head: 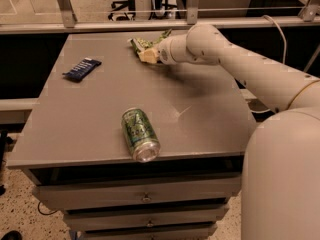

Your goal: Move green jalapeno chip bag near green can

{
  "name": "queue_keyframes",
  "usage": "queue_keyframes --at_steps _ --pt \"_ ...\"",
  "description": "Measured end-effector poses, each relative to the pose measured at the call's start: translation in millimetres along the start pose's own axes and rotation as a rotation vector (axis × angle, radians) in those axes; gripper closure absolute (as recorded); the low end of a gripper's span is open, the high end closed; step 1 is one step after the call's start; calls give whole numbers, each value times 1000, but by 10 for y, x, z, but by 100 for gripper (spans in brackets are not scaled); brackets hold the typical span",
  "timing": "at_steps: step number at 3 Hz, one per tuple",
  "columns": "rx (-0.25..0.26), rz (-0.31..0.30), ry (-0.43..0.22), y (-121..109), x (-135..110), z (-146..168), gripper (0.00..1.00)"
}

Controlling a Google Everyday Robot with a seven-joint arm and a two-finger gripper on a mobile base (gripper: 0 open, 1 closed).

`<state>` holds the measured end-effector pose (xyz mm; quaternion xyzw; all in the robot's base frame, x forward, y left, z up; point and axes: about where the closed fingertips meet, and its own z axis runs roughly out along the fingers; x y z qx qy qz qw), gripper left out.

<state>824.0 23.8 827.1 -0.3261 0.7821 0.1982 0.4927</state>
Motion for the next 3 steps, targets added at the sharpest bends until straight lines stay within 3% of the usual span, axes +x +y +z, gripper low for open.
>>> queue_keyframes --at_steps 1,2,3 --pt "0 0 0 0 -13 -7 100" --pt "0 0 0 0 -21 -11 100" --pt "-20 -68 -24 87 -95 -308 100"
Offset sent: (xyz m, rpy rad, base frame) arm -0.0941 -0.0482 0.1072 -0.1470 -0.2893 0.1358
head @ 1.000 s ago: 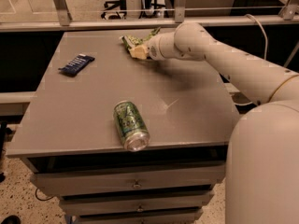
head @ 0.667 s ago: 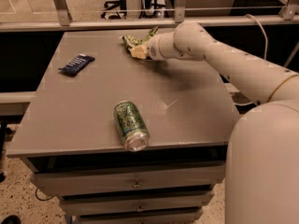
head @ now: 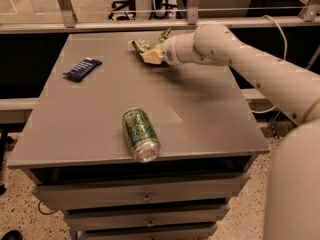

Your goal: Move green jalapeno chip bag near green can

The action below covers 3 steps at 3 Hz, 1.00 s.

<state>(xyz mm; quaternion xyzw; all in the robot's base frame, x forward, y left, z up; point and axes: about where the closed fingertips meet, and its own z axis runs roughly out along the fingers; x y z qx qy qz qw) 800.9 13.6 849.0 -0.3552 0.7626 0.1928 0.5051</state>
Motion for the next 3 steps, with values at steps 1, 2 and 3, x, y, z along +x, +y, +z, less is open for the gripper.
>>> queue_keyframes --at_steps 1,2,3 --pt "-77 -130 -56 311 -260 -823 100" --pt "-120 -285 -80 488 -393 -1524 100" --pt "-126 -330 -72 484 -323 -1568 100"
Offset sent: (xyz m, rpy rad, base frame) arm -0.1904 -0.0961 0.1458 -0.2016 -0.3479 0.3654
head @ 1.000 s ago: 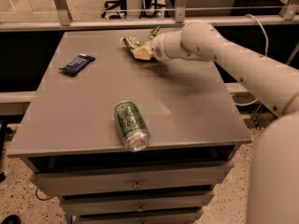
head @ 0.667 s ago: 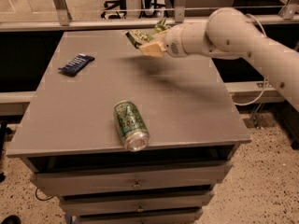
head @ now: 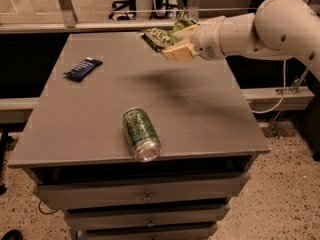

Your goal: Move green jalapeno chip bag near green can

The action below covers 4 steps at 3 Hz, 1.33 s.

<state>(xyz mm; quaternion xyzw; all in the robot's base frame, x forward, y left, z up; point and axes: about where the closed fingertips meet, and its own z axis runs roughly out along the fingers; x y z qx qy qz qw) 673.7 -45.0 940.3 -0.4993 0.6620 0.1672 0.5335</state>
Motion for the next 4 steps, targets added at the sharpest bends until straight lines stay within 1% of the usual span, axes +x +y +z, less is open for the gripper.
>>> queue_keyframes --at_steps 1,2,3,4 --pt "-1 6 -1 3 -6 11 100" --pt "-52 -11 13 37 8 45 100" --pt "-118 -4 69 193 103 -155 100" --pt "-179 31 120 472 205 -494 100"
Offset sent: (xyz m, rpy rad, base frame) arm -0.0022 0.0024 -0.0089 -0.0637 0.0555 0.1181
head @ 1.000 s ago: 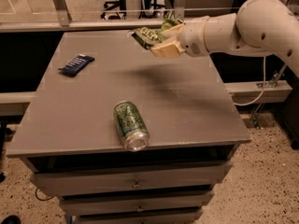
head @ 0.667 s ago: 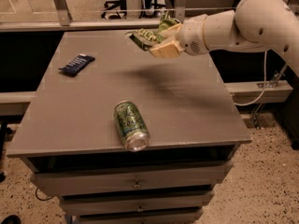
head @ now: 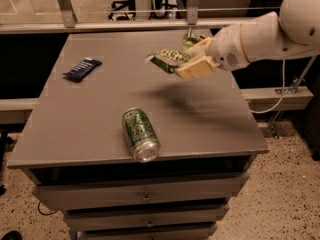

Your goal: Move green jalapeno chip bag near green can

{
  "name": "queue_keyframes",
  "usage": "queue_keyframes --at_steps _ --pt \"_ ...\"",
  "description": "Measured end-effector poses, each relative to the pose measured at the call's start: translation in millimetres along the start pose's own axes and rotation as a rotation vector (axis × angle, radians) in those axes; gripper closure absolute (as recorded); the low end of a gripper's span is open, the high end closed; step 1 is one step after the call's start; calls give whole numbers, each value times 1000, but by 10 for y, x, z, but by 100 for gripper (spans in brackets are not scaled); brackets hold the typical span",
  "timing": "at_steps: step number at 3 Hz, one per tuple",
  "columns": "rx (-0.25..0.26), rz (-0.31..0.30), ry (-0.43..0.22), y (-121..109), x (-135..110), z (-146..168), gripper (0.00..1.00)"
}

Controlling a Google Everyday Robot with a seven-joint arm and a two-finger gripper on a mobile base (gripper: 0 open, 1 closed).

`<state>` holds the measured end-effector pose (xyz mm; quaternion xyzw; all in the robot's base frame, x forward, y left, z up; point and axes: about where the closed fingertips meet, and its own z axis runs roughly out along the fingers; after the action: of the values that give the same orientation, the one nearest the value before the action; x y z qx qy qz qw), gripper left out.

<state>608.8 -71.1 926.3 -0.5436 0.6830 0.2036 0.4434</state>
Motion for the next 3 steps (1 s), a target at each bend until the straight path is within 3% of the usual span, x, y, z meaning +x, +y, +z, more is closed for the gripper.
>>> queue_keyframes --at_steps 1,3 --pt "-53 48 52 335 230 -225 100" --pt "-145 119 151 707 762 -522 100"
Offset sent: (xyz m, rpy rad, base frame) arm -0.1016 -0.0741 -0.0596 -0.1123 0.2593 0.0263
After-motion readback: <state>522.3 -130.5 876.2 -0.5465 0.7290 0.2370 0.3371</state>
